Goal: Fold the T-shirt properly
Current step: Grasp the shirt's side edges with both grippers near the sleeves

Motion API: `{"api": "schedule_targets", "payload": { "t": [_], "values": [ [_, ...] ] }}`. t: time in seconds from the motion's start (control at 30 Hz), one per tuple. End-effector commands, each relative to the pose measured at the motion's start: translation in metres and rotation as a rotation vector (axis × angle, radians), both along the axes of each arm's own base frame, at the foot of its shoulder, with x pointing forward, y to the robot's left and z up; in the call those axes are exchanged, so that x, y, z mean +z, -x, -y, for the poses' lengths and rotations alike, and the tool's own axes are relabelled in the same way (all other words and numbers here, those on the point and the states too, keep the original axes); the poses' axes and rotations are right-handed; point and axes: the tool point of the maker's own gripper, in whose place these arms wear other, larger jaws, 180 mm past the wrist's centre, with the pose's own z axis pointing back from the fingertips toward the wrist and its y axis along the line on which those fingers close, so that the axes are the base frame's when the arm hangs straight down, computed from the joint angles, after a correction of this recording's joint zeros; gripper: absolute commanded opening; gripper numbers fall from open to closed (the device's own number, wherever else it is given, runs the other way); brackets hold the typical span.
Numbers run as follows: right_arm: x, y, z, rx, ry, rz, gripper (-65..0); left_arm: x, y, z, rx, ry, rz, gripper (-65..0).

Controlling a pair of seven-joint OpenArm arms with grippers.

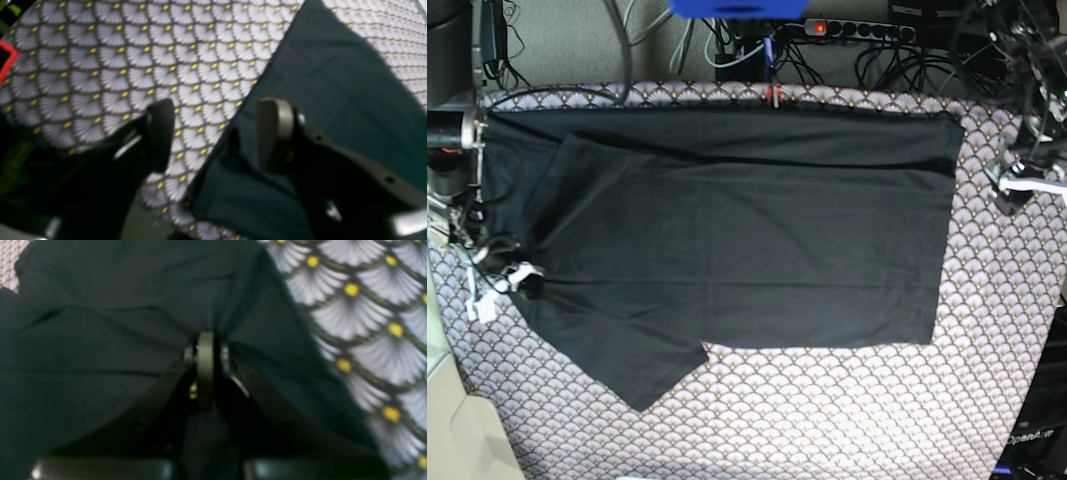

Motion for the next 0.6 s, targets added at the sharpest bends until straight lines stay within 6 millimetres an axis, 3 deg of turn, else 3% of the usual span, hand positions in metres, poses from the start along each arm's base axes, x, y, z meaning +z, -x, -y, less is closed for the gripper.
{"api": "schedule_targets", "payload": {
  "t": [0.0,0.1,0.2,0.5,0.57],
  "values": [
    [0.019,-0.009,0.021,-0.018,0.036,0.035,-64.2,0.014,-0.008,0.0,-0.009,-0.02,0.052,-27.4],
    [0.027,-0.011,0.029,-0.019,0.054,0.051,-64.0,0.017,-0.013,0.002,-0.009,-0.014,0.069,-27.4],
    [0.041,-0.02,0.023,0.018,0.074,0.087,-64.0,0.021,-0.017,0.002,-0.009,-0.013,0.084,-27.4],
    [0.056,-0.027,0.033,0.012,0.091,0.103,-63.6,0.018,-0.014,0.002,-0.007,-0.014,0.073,-27.3],
    [0.057,-0.028,0.034,0.008,0.091,0.104,-60.9,0.017,-0.013,0.002,-0.006,-0.012,0.069,-27.3]
  ]
}}
